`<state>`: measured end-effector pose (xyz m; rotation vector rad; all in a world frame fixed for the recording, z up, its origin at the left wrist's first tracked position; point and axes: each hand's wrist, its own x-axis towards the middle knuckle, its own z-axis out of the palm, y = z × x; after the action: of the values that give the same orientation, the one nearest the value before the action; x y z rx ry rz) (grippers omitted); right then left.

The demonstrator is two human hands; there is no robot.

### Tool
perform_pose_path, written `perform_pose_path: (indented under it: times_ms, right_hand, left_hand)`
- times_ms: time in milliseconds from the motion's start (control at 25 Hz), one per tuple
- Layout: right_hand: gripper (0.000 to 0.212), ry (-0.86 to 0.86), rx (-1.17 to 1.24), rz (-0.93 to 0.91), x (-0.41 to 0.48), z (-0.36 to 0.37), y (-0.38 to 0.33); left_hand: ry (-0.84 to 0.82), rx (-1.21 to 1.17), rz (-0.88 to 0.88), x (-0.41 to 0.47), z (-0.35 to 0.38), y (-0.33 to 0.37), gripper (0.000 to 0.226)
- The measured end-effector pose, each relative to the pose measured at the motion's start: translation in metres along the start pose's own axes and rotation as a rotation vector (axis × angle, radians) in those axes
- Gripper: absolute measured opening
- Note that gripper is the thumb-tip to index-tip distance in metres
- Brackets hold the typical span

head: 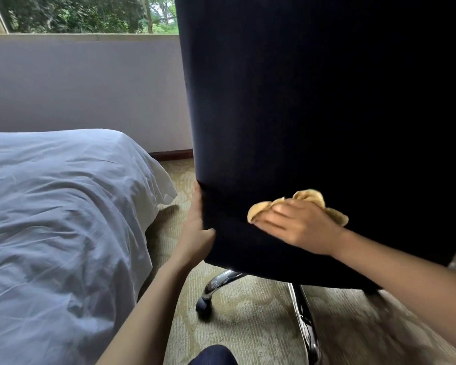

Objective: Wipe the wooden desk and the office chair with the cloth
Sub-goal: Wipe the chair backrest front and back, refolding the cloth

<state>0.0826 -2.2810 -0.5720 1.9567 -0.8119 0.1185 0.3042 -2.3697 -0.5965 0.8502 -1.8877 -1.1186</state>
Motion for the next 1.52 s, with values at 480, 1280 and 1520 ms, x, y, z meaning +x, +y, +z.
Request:
perform_pose_path:
  times_ms: [480,1280,1520]
  right_hand:
    - [0.027,0.551,-0.097,0.609,0.121,-0.019,0.058]
    - [0.024,0.032,0.35,0.132,-0.034,0.046,-0.064]
    - [0.025,0.318,0.072,0.391,0.031,0.004,0.013]
  left_hand:
    - [-0.089,0.459,0.177,0.001,-0.02,-0.028,0.114]
    - [-0.105,0.49,0.16,0.003,-0.023,-0.031,0.115]
    - [-0.08,0.458,0.171,0.001,-0.022,-0.03,0.112]
